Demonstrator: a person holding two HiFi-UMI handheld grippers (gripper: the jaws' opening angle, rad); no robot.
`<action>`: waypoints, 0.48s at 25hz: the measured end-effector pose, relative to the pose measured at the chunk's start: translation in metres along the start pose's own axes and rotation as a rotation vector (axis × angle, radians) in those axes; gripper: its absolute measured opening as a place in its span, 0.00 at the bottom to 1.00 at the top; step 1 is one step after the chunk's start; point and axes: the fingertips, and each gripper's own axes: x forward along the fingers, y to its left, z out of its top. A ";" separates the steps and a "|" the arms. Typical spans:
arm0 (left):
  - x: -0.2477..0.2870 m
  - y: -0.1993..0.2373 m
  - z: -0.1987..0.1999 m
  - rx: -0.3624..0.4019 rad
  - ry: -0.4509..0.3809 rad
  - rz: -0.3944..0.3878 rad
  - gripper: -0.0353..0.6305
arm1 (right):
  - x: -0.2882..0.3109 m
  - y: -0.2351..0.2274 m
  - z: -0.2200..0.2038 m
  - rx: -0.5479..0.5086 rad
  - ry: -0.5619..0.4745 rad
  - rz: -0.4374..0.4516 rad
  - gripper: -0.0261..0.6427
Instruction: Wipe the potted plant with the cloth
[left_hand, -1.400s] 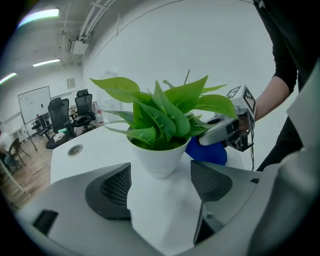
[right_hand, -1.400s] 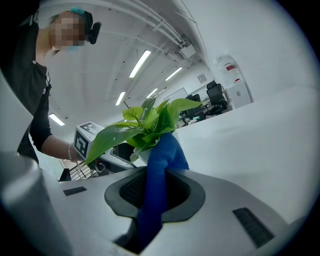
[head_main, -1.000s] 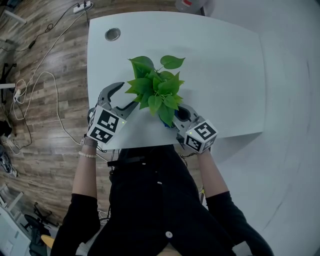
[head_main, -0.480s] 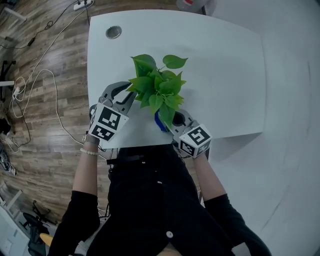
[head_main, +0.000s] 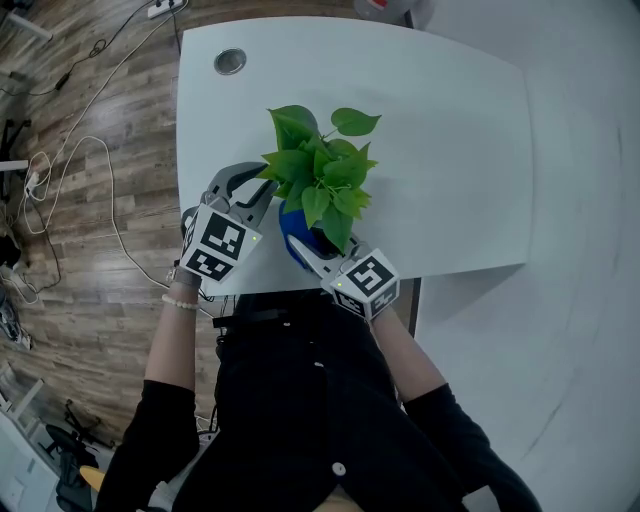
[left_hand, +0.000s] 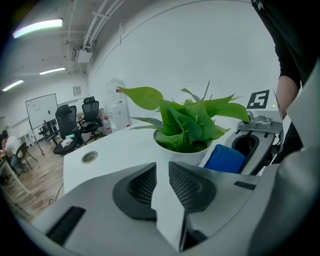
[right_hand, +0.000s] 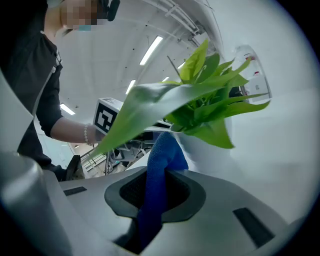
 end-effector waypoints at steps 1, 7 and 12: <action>-0.001 0.000 0.000 0.001 -0.001 0.001 0.18 | 0.005 0.005 0.001 -0.007 0.004 0.009 0.17; -0.010 0.010 0.008 0.011 -0.025 0.030 0.18 | 0.035 0.013 0.010 -0.054 0.021 0.006 0.17; -0.023 0.012 0.020 -0.062 -0.073 0.017 0.18 | 0.044 0.019 0.012 -0.108 0.061 0.000 0.17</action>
